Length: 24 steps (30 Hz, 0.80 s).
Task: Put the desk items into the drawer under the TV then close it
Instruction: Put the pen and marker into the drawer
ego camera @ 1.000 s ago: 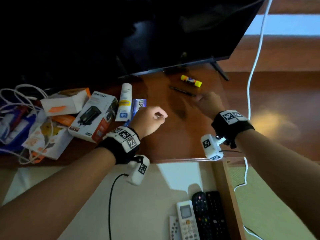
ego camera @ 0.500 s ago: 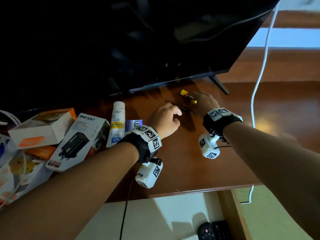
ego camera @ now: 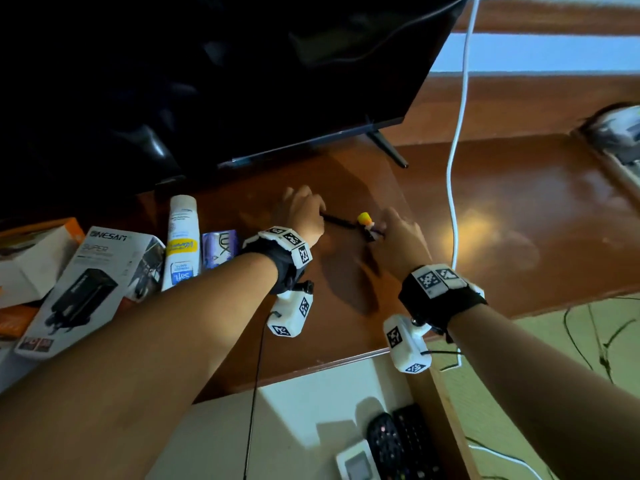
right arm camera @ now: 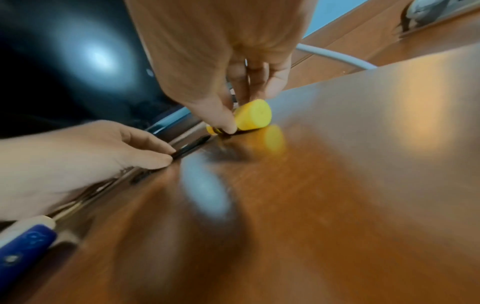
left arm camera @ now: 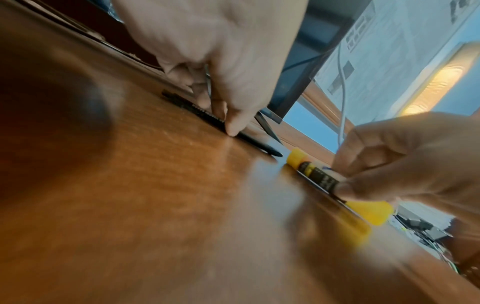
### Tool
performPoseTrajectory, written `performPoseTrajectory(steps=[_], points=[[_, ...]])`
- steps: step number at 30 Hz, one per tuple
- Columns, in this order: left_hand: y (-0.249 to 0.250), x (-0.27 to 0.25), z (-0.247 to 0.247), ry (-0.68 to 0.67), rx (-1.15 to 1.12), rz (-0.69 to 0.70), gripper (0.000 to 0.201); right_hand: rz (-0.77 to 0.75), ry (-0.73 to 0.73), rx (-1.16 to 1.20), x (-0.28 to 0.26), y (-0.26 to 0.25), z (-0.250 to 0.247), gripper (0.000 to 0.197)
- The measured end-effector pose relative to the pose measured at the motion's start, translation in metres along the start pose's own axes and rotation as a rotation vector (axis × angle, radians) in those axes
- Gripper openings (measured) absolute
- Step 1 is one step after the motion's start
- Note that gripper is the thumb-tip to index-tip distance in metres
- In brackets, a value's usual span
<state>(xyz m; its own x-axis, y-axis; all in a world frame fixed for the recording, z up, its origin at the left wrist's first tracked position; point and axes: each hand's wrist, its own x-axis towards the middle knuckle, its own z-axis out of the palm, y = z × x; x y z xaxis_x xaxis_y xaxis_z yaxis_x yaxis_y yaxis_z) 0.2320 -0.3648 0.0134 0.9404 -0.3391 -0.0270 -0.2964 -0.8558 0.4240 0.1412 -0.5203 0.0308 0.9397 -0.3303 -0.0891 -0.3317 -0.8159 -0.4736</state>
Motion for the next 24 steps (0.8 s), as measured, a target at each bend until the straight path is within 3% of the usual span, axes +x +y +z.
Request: performPoseTrajectory(steps=[2,6,14,17,21,24], points=[[0.003,-0.011,0.001,0.018,0.012,0.014,0.009,0.064,0.023,0.073,-0.019,0.011,-0.002,0.022],[0.011,-0.046,0.000,-0.009,-0.054,-0.009,0.012,0.150,0.107,0.254,-0.072,0.030,-0.001,0.020],[0.050,-0.171,0.008,-0.056,-0.453,-0.228,0.004,0.191,-0.076,0.760,-0.182,0.068,0.012,0.030],[0.061,-0.221,0.025,-0.106,-0.723,-0.267,0.007,0.255,-0.149,0.745,-0.207,0.081,0.022,0.035],[0.062,-0.267,0.065,-0.180,-0.716,-0.382,0.008,0.368,-0.292,0.574,-0.217,0.095,0.034,0.033],[0.059,-0.281,0.093,-0.242,-0.652,-0.452,0.010,0.318,-0.340,0.420,-0.217,0.096,0.043,0.036]])
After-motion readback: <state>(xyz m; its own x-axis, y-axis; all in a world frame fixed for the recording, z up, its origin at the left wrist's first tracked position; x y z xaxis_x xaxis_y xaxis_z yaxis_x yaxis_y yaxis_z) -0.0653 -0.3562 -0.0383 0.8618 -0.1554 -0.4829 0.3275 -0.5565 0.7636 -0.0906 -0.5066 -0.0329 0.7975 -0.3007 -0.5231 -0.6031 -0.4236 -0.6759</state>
